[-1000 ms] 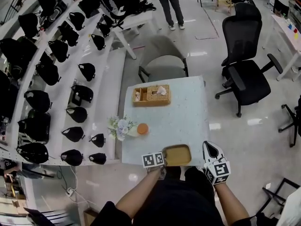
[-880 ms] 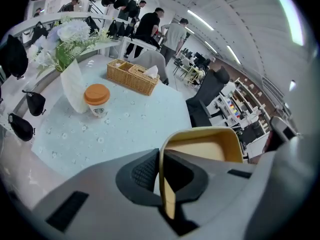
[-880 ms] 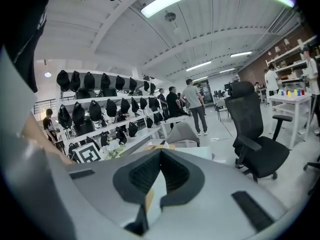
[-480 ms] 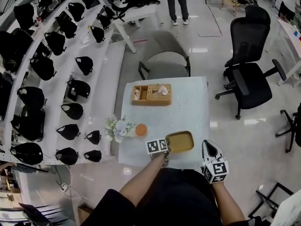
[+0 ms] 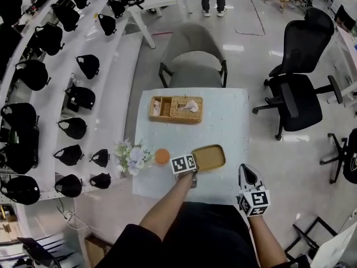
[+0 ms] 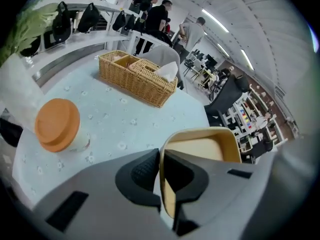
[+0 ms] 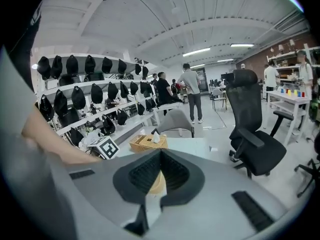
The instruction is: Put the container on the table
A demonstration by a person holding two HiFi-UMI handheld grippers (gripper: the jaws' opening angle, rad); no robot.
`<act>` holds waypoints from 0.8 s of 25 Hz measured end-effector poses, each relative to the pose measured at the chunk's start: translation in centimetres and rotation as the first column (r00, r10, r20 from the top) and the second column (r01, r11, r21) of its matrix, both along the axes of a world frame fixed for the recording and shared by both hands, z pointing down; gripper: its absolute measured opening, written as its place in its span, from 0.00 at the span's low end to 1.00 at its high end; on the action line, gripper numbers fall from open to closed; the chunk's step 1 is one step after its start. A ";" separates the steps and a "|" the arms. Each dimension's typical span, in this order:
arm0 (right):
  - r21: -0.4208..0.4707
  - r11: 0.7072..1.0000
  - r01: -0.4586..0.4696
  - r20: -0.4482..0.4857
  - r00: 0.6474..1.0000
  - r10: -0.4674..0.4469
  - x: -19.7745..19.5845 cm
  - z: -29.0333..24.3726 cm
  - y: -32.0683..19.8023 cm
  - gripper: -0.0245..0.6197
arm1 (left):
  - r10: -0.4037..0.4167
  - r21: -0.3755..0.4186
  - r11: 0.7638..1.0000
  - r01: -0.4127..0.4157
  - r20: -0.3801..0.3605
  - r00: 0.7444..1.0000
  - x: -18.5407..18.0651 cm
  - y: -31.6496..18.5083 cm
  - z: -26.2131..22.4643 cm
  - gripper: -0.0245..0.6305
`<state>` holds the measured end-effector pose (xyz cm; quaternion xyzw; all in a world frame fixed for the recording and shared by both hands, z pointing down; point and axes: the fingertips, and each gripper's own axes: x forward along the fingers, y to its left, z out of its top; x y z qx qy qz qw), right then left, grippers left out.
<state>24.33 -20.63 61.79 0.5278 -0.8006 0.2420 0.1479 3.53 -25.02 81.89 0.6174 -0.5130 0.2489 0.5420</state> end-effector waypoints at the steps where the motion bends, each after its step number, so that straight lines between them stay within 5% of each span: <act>1: -0.010 1.000 0.002 -0.003 1.000 -0.002 -0.1 0.4 -0.4 0.04 | 0.013 0.005 1.000 -0.013 0.013 1.000 -0.1 -0.4 0.4 0.05; 20: -0.135 0.990 0.036 -0.034 0.999 -0.041 -1.3 5.9 -5.5 0.04 | -0.070 -0.043 0.996 0.076 0.134 0.989 -5.2 -7.2 8.0 0.06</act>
